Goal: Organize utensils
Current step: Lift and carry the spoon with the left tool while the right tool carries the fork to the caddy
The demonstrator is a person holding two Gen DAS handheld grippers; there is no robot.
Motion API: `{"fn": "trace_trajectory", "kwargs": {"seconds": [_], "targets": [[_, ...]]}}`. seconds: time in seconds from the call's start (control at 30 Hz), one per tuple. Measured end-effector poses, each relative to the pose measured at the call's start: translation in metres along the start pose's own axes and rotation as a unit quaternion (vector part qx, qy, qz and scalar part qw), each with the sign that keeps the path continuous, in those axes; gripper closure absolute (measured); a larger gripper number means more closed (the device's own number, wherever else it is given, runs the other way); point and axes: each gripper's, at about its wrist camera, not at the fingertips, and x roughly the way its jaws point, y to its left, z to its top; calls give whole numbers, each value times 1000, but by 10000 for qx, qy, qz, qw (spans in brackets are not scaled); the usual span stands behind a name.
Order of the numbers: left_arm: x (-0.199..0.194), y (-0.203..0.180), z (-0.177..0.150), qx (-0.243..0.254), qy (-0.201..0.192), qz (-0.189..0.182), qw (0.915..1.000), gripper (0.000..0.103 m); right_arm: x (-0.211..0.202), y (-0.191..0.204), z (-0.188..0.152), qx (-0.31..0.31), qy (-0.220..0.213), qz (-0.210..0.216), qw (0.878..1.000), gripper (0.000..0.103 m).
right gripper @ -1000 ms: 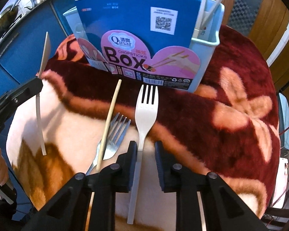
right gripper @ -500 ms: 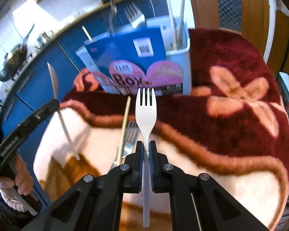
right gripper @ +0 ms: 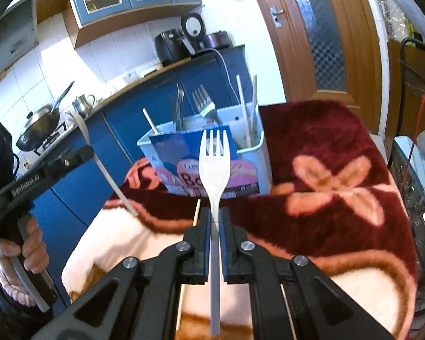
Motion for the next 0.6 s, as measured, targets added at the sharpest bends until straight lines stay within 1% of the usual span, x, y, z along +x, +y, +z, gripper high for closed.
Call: {"fn": "trace_trajectory", "kwargs": {"seconds": [0.17, 0.3, 0.47, 0.6], "targets": [[-11, -3, 29, 63, -407, 64, 9991, 96, -4, -3, 3, 35, -199, -20, 9998, 96], [-10, -7, 53, 139, -703, 159, 9973, 96, -4, -7, 2, 61, -272, -36, 9996, 96], [5, -8, 73, 121, -907, 218, 9956, 96, -6, -12, 4, 48, -407, -68, 9991, 96], [25, -7, 79, 169, -998, 337, 9943, 96, -7, -15, 9, 49, -565, -86, 9984, 96]]}}
